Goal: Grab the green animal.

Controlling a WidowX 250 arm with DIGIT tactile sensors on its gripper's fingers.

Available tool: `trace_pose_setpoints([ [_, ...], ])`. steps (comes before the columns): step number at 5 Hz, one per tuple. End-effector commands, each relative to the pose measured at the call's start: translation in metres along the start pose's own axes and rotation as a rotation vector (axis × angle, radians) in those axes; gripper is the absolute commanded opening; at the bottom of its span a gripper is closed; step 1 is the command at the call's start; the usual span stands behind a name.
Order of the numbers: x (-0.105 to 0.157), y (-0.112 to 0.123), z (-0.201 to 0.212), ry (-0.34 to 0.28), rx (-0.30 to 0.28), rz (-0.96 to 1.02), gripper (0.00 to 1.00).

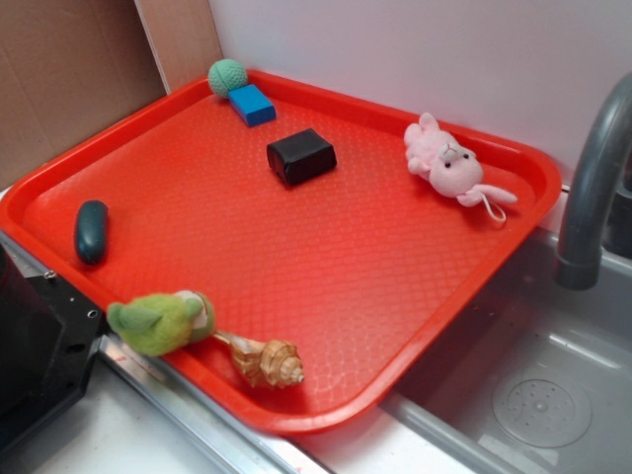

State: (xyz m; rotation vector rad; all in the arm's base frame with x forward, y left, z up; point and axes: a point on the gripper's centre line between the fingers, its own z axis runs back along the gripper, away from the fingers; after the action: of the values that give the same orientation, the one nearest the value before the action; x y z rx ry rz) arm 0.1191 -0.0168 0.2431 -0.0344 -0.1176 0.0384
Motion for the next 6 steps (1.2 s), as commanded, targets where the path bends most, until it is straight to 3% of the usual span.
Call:
trace_pose_setpoints([
  [1,0.0,0.0,0.0,0.0,0.0,0.0,1.0],
  [2,-0.007,-0.008,-0.023,0.107,-0.234,0.184,1.0],
  [3,-0.012,-0.022,-0.024,0.159,-0.336,0.208,1.0],
  [6,-0.012,-0.022,-0.024,0.159,-0.336,0.208,1.0],
])
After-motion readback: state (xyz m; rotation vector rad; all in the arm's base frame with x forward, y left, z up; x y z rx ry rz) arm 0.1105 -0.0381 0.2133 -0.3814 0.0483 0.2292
